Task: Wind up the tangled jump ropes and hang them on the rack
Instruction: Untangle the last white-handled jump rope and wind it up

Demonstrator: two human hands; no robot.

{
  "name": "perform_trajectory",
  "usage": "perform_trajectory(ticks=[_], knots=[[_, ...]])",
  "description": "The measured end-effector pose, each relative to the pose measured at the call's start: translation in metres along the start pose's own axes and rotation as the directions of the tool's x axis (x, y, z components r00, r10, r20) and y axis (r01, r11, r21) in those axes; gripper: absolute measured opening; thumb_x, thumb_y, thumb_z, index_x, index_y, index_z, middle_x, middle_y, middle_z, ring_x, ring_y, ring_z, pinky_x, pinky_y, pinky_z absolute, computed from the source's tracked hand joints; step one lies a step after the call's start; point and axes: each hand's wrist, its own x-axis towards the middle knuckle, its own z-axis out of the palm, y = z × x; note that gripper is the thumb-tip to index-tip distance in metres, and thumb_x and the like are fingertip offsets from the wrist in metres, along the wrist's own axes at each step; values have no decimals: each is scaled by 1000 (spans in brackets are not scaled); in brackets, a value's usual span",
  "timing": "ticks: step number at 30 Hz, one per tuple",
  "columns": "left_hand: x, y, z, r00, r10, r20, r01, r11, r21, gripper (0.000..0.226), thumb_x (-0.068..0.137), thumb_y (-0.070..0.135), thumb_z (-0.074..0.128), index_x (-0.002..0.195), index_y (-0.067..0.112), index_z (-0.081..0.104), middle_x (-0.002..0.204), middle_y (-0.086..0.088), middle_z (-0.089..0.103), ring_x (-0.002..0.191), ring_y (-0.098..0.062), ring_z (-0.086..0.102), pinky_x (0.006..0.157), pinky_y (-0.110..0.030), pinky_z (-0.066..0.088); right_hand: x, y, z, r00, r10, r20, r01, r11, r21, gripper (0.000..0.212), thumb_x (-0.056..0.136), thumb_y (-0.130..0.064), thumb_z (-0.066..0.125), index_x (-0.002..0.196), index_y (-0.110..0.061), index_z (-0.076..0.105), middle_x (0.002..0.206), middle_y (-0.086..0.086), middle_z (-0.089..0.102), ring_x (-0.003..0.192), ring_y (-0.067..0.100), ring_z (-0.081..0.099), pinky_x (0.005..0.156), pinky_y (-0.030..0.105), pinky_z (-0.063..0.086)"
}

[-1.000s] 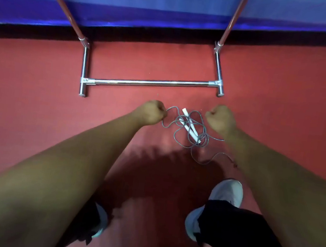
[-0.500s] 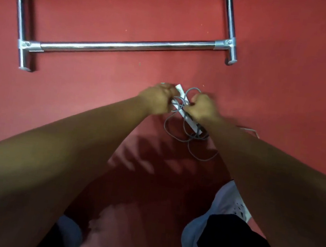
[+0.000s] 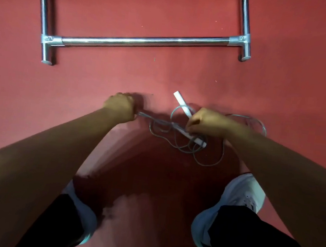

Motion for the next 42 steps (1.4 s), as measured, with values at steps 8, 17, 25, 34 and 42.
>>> perform_trajectory(ticks=[8, 17, 25, 34, 42], knots=[[-6, 40, -12, 943, 211, -258, -227, 974, -30, 64, 71, 39, 44, 123, 9, 66, 125, -18, 61, 111, -41, 51, 97, -42, 41, 2, 6, 21, 811, 381, -444, -314, 924, 219, 17, 83, -7, 59, 90, 2, 70, 95, 22, 68, 94, 33, 62, 79, 32, 44], [-1, 102, 68, 888, 460, 5, -448, 862, 237, 82, 73, 47, 78, 143, 17, 47, 139, -8, 48, 131, -30, 42, 100, -44, 37, 10, 23, 50, 845, 247, -474, -270, 963, 22, 24, 87, -15, 53, 104, -2, 63, 113, 21, 61, 108, 38, 57, 93, 40, 38], [20, 100, 74, 917, 398, -26, -382, 894, 236, 45, 91, 32, 59, 134, 20, 52, 147, -9, 37, 141, -29, 30, 108, -44, 29, -17, 36, 87, 857, 98, -506, -273, 920, -283, 53, 76, -51, 44, 100, -6, 58, 102, 21, 58, 94, 40, 56, 80, 47, 46], [-25, 78, 5, 954, 239, -182, -263, 957, -121, 38, 97, 27, 55, 133, 18, 47, 118, -18, 65, 105, -42, 62, 78, -41, 43, -25, -13, 13, 891, 334, -306, -203, 898, 390, 17, 93, -18, 63, 81, -5, 66, 67, 8, 57, 60, 16, 54, 57, 29, 37], [-129, 68, -143, 893, 223, -391, -318, 927, -198, 16, 95, 32, 63, 93, 19, 54, 80, -6, 66, 78, -34, 61, 66, -36, 42, -115, -121, -90, 913, 122, -388, 51, 912, 408, 39, 89, -15, 70, 55, -18, 51, 50, -2, 43, 49, 14, 39, 52, 28, 35]])
